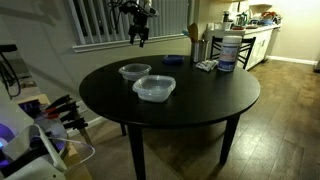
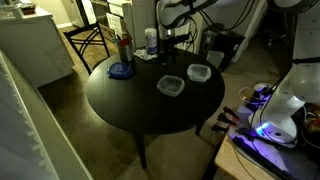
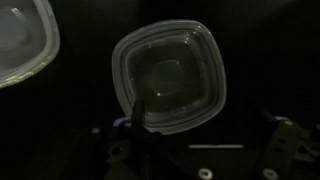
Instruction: Put the lunchbox on the left inside the lunchbox on the right
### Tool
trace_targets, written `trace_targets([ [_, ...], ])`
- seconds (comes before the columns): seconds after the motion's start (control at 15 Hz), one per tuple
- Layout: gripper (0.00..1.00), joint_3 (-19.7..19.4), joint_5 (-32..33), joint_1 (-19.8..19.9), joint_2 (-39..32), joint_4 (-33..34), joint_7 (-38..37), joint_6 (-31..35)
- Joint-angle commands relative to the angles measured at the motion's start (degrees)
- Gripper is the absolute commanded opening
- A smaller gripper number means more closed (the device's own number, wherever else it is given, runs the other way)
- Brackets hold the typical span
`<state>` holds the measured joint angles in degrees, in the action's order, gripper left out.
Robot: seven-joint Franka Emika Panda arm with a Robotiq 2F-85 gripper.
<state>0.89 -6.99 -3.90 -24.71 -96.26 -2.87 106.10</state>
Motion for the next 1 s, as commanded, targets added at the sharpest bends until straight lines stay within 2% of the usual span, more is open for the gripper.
trace_targets([
  [0.0, 1.00, 0.6, 0.2, 0.5, 0.0, 0.2, -0.2, -0.2],
  [0.33, 1.00, 0.6, 0.2, 0.5, 0.0, 0.3, -0.2, -0.2],
  [0.67, 1.00, -0.7, 3.9, -0.2, -4.0, -3.4, -1.6, 10.3],
  [0.93, 1.00, -2.5, 8.6, -0.5, -9.8, -2.3, -4.1, 13.8],
])
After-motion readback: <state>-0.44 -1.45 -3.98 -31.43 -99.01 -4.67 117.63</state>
